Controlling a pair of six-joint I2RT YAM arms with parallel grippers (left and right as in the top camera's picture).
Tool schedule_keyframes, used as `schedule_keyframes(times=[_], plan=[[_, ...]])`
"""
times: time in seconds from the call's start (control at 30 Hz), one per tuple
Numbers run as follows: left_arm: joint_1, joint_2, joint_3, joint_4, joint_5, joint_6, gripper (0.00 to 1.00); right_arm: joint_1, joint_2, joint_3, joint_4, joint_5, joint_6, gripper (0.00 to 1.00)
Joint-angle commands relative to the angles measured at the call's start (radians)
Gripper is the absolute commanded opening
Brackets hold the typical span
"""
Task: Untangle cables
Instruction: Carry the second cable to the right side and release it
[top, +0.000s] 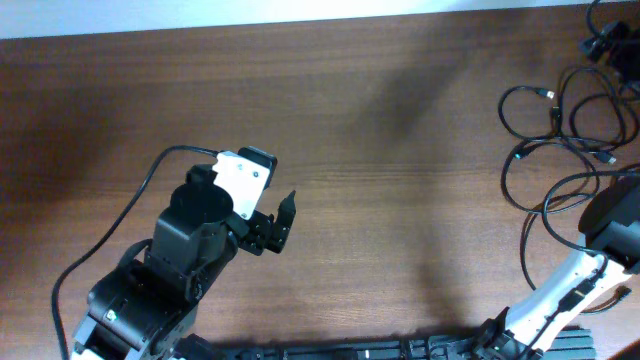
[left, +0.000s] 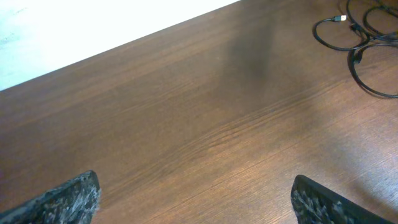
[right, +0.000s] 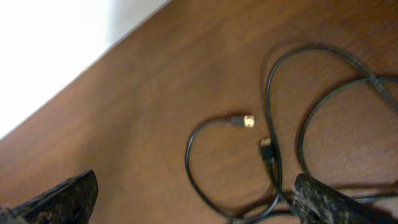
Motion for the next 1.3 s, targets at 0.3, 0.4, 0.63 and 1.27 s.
schedule_keyframes(times=[0.3,0.4,0.63,1.27], plan=[[0.005,-0.003,0.005,0.002,-0.010,0.015,0.99,0.349,-0.173,0.014,-0.082,0.427,-0.087,0.99],[0.005,-0.003,0.005,0.002,-0.010,0.015,0.99,0.488,-0.252,0.014,-0.081,0.589,-0.087,0.97],[0.005,-0.003,0.005,0.001,-0.010,0.015,0.99,0.675,-0.324,0.014,-0.085,0.773,-0.084,0.99],[0.005,-0.003,0.005,0.001,-0.010,0.015,0.99,0.702,-0.321,0.014,-0.085,0.768,-0.084,0.99]])
